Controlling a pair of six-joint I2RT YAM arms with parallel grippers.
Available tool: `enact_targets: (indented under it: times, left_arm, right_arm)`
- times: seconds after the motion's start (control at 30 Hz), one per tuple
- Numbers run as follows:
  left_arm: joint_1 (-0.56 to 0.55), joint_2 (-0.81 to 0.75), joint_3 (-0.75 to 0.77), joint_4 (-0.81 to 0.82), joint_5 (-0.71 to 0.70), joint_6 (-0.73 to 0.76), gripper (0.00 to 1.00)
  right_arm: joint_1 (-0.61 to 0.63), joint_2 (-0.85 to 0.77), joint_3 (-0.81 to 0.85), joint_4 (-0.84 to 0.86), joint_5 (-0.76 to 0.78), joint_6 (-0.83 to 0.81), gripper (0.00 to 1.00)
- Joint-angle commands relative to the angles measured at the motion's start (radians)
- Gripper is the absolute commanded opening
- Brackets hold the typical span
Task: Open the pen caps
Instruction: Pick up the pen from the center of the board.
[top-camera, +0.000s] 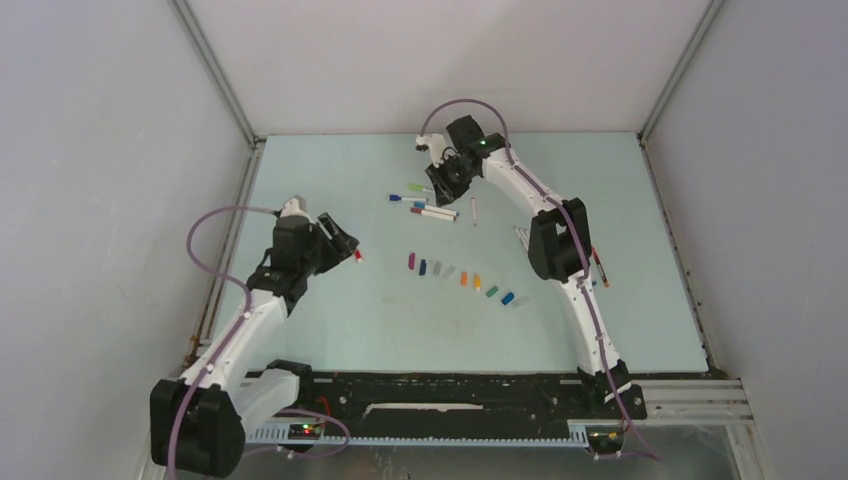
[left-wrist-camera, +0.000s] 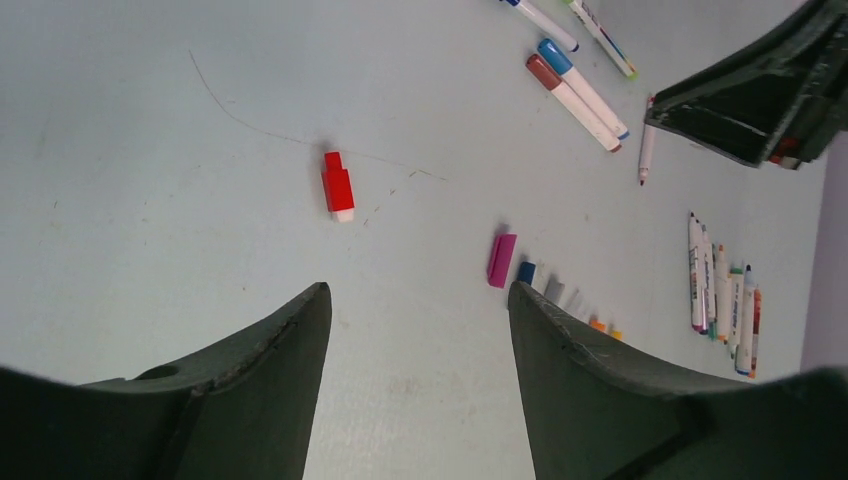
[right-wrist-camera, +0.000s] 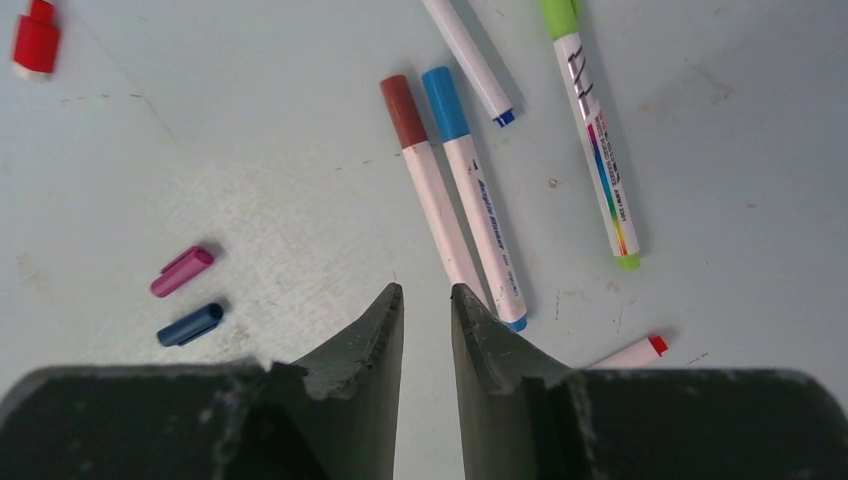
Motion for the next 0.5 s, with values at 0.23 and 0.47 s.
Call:
enact_targets:
  times: [0.23, 0.47]
  left_arm:
    - [0.009, -0.098, -0.063, -0.01, 0.04, 0.017, 0.69]
    - [0.009, -0.085, -0.063, 0.0, 0.046, 0.017, 0.69]
  right_arm:
    - [0.007, 0.059, 0.06, 0.003, 0.06, -0.008, 0.24]
    - [0.014, 0.082, 0.059, 0.002, 0.066, -0.009, 0.25]
